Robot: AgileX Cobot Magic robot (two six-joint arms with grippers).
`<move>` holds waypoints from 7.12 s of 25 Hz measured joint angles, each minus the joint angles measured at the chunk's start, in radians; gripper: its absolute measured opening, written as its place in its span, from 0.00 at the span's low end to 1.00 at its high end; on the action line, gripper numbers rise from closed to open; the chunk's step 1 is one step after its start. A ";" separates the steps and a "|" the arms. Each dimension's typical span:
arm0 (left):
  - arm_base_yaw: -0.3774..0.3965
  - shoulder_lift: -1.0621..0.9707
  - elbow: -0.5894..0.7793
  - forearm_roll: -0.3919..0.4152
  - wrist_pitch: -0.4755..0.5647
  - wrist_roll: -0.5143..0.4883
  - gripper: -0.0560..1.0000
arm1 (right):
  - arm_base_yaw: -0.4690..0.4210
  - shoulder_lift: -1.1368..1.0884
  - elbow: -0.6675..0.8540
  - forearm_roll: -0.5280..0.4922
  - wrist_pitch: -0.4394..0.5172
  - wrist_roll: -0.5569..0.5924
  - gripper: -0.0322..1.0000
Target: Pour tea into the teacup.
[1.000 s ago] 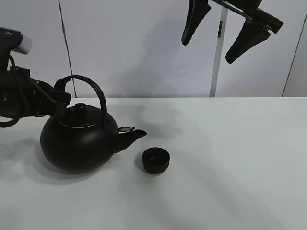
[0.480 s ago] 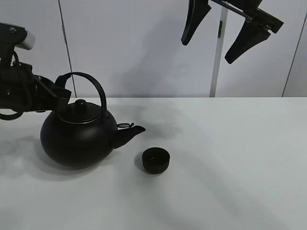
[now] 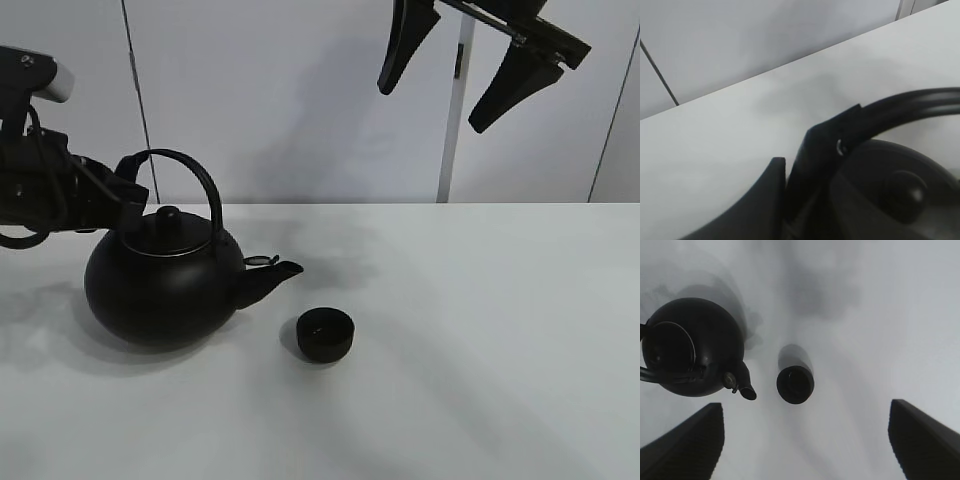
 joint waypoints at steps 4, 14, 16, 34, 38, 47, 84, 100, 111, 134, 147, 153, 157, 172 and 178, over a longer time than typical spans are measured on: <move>0.000 0.000 -0.007 0.000 0.008 0.000 0.19 | 0.000 0.000 0.000 0.000 0.000 -0.001 0.62; 0.000 0.000 -0.007 0.000 0.044 0.007 0.19 | 0.000 0.000 0.000 0.000 0.000 -0.001 0.62; 0.000 0.000 -0.014 0.000 0.050 0.008 0.19 | 0.000 0.000 0.000 0.000 0.000 -0.002 0.62; -0.044 0.002 -0.068 0.012 0.128 0.047 0.18 | 0.000 0.000 0.000 0.001 0.000 -0.004 0.62; -0.046 0.002 -0.086 -0.001 0.142 0.050 0.18 | 0.000 0.000 0.000 0.001 0.000 -0.004 0.62; -0.069 0.002 -0.095 -0.008 0.181 0.095 0.18 | 0.000 0.000 0.000 0.001 0.000 -0.004 0.62; -0.116 0.002 -0.142 -0.011 0.285 0.141 0.18 | 0.000 0.000 0.000 0.004 0.000 -0.005 0.62; -0.116 0.002 -0.172 -0.013 0.343 0.150 0.18 | 0.000 0.000 0.000 0.004 0.000 -0.005 0.62; -0.124 0.002 -0.196 -0.013 0.385 0.168 0.18 | 0.000 0.000 0.000 0.005 0.000 -0.008 0.62; -0.140 0.002 -0.201 -0.015 0.404 0.176 0.18 | 0.000 0.000 0.000 0.011 0.000 -0.008 0.62; -0.140 0.002 -0.205 -0.017 0.412 0.176 0.18 | 0.000 0.000 0.000 0.011 0.000 -0.009 0.62; -0.140 0.002 -0.241 -0.011 0.463 0.176 0.18 | 0.000 0.000 0.000 0.011 0.000 -0.009 0.62; -0.140 0.002 -0.246 0.016 0.467 0.176 0.18 | 0.000 0.000 0.000 0.011 0.000 -0.009 0.62; -0.140 0.002 -0.246 0.027 0.471 0.173 0.18 | 0.000 0.000 0.000 0.011 0.000 -0.009 0.62; -0.140 0.002 -0.246 0.027 0.471 0.173 0.18 | 0.000 0.000 0.000 0.011 0.000 -0.009 0.62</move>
